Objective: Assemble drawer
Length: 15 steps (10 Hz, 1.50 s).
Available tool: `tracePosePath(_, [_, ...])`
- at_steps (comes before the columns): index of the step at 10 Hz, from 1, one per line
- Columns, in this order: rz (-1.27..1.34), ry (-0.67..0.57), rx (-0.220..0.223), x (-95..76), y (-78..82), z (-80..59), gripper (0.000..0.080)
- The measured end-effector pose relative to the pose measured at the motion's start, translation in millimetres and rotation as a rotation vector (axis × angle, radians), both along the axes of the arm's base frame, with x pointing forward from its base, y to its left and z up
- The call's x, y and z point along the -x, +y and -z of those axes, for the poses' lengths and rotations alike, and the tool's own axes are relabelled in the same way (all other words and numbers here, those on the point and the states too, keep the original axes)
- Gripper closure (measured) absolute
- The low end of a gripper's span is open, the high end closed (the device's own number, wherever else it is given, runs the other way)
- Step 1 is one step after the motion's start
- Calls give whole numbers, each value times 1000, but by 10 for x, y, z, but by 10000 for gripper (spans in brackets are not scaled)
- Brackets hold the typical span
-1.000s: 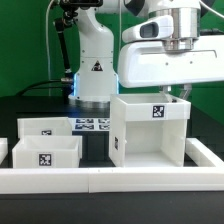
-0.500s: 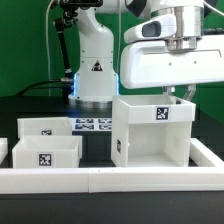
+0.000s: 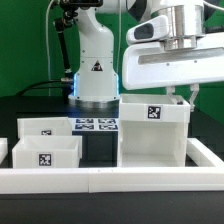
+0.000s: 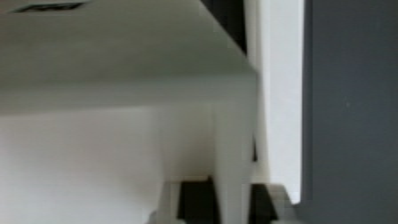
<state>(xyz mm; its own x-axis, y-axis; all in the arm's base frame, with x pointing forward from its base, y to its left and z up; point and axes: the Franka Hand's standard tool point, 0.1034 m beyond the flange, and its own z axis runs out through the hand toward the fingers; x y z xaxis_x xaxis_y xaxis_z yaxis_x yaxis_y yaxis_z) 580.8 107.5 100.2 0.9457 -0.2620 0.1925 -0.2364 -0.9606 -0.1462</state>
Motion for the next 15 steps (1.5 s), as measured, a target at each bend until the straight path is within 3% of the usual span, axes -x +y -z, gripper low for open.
tracePosePath(2, [39, -39, -17, -61, -19, -3, 756])
tracePosePath(7, [321, -47, -118, -139, 45, -76, 754])
tracePosePath(15, [781, -30, -249, -226, -107, -136, 748])
